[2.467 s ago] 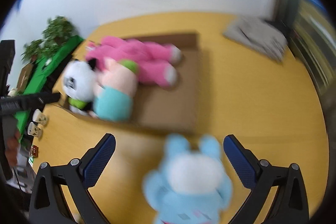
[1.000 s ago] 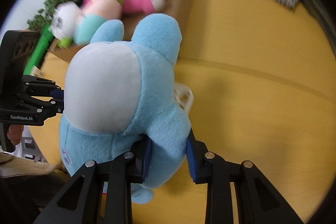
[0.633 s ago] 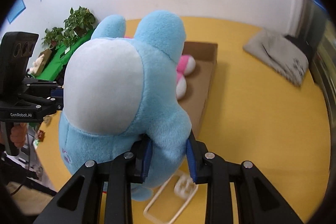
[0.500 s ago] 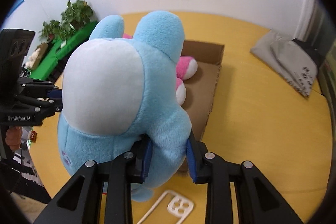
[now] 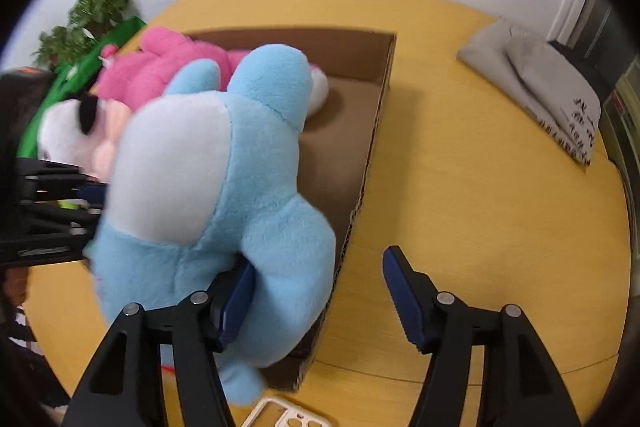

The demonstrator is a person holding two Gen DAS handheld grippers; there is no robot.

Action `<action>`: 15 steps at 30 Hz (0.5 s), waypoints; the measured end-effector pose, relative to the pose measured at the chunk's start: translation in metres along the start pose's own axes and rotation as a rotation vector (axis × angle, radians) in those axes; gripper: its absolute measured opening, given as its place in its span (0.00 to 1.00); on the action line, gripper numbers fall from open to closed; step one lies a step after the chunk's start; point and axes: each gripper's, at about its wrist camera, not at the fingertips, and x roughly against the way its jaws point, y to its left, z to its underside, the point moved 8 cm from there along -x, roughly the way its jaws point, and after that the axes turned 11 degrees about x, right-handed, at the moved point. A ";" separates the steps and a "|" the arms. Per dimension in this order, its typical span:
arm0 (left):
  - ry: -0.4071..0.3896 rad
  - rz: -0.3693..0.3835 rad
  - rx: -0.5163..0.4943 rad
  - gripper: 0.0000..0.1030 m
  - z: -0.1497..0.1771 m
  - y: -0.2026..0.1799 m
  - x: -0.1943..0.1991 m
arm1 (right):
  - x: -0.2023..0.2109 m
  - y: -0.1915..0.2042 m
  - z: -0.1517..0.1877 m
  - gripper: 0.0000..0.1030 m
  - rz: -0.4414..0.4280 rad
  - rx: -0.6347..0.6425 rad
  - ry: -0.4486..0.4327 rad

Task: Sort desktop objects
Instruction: 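Carry the elephant into the box beside the pig and open both grippers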

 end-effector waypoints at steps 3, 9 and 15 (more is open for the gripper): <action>-0.002 0.011 0.013 0.30 0.001 -0.002 0.002 | 0.027 -0.006 -0.017 0.61 -0.011 0.011 -0.072; -0.006 0.005 0.009 0.30 -0.002 -0.004 -0.001 | 0.029 0.019 -0.063 0.61 -0.200 0.050 -0.126; -0.039 0.024 0.023 0.32 0.005 0.001 0.017 | -0.054 0.046 -0.053 0.56 -0.251 0.037 0.020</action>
